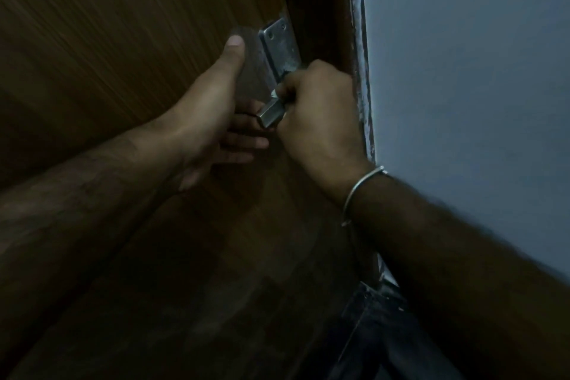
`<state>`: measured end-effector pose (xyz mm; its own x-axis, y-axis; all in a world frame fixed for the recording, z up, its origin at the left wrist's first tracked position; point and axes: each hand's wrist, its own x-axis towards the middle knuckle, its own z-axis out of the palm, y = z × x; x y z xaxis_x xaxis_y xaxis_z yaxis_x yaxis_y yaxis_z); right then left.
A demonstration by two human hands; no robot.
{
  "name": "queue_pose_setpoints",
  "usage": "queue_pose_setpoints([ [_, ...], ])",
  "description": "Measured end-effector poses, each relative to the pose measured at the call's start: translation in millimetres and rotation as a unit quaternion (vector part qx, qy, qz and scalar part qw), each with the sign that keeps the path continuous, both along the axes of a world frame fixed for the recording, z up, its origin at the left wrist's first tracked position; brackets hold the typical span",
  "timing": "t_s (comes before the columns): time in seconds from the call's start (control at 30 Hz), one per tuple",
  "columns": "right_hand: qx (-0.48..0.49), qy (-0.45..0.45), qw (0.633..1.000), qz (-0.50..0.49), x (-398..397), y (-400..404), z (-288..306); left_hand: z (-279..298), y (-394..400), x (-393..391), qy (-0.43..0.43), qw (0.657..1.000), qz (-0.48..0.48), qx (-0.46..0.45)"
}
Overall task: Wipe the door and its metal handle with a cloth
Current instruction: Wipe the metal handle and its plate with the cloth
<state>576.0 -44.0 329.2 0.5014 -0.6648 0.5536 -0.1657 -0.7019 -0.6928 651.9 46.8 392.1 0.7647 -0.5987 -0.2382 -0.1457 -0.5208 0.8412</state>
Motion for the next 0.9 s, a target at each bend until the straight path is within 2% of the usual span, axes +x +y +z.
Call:
queue_pose_setpoints([
  [0.1, 0.041, -0.014, 0.999, 0.018, -3.8, 11.7, 4.9, 3.2, 3.2, 7.9, 0.020, 1.000, -0.007, 0.017],
  [0.17, 0.125, -0.015, 0.985, 0.116, -11.6, 16.2, 1.8, 5.6, 5.0, 13.4, 0.054, 0.998, -0.029, 0.024],
  [0.23, 0.250, 0.032, 0.933, 0.255, -25.2, 23.8, -11.1, 8.0, 6.4, 14.9, 0.087, 0.995, -0.036, 0.035],
  [0.27, 0.324, 0.037, 0.900, 0.289, -34.1, 24.4, -20.5, 9.5, 6.1, 14.3, 0.090, 0.995, -0.030, 0.039],
  [0.33, 0.483, -0.014, 0.827, 0.286, -52.1, 17.4, -32.4, 12.4, 4.5, 13.6, 0.062, 0.997, -0.010, 0.037],
  [0.37, 0.528, -0.056, 0.805, 0.265, -58.0, 9.3, -36.2, 14.2, 3.4, 12.1, 0.040, 0.999, 0.000, 0.032],
  [0.4, 0.530, -0.089, 0.809, 0.239, -61.8, -1.2, -38.2, 15.9, 1.5, 9.8, 0.022, 0.999, 0.007, 0.028],
  [0.47, 0.438, -0.123, 0.873, 0.176, -61.4, -23.7, -33.7, 16.5, -2.5, 3.4, -0.005, 1.000, 0.015, 0.027],
  [0.53, 0.269, -0.132, 0.950, 0.093, -53.7, -42.3, -17.0, 13.2, -5.3, -3.9, -0.059, 0.997, 0.008, 0.038],
  [0.6, 0.099, -0.126, 0.987, 0.032, -41.9, -53.4, 7.9, 8.5, -9.4, -9.3, -0.135, 0.990, -0.011, 0.045],
  [0.67, -0.020, -0.084, 0.996, 0.012, -25.8, -57.6, 29.3, 5.8, -14.4, -11.5, -0.183, 0.982, -0.022, 0.043],
  [0.73, -0.087, 0.007, 0.996, 0.031, -7.4, -59.6, 39.4, 2.9, -19.1, -8.9, -0.220, 0.974, -0.023, 0.048],
  [0.83, -0.118, 0.150, 0.979, 0.067, 11.0, -56.6, 39.2, -3.5, -21.7, -0.5, -0.255, 0.966, -0.025, 0.044],
  [0.9, -0.135, 0.193, 0.968, 0.083, 11.0, -54.8, 40.4, -7.8, -21.4, 3.9, -0.266, 0.963, -0.021, 0.035],
])
